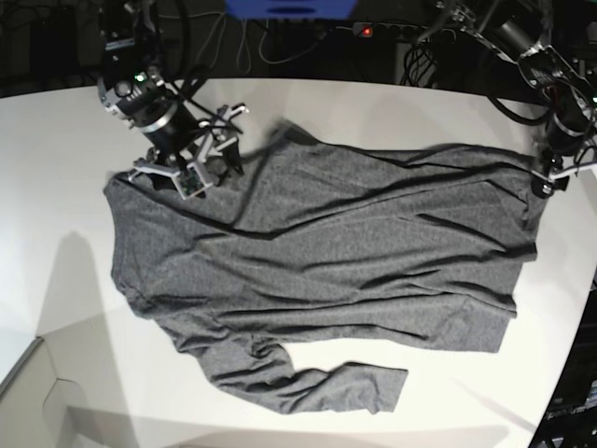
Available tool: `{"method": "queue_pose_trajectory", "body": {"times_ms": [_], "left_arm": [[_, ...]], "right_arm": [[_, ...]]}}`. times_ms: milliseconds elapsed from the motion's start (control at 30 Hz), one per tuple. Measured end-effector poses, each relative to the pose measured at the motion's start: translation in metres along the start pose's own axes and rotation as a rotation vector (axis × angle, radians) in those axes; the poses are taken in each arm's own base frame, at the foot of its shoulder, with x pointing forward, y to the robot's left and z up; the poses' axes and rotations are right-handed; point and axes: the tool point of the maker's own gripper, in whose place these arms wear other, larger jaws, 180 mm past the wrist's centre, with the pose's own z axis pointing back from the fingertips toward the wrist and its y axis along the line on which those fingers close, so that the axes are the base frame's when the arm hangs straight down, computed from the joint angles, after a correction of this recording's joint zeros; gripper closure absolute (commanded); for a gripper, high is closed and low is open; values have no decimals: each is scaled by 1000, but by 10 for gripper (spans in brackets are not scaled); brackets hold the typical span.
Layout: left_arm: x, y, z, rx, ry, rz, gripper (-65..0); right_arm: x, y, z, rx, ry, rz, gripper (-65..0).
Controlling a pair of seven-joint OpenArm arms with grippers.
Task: Layout the t-shirt on the table in an organized manner, then fold the t-shirt properly
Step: 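Drag the collar corner with the right gripper away from the hem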
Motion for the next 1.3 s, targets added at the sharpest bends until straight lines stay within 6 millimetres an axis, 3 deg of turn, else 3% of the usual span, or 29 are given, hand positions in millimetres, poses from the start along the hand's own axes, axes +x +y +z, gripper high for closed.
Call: {"method": "queue_pose_trajectory", "body": {"times_ms": [167, 333, 733, 900, 1033, 1300], "left_arm": [[0, 2, -9, 2, 20, 22, -162], [3, 2, -19, -8, 37, 50, 0], [11, 5, -10, 27, 58, -2, -1], [31, -17, 10, -40, -5, -153, -1], [34, -22, 18, -48, 4, -197, -1], [33, -15, 23, -31, 5, -214, -1]], "right_arm": [[-4, 45, -3, 113, 8, -1, -390], [-10, 59, -7, 153, 29, 6, -391], [-39, 65, -15, 172, 105, -18, -391], [-38, 65, -15, 172, 98, -19, -392], [-38, 66, -14, 174, 99, -20, -393], [-42, 93, -13, 203, 117, -36, -394]]}}
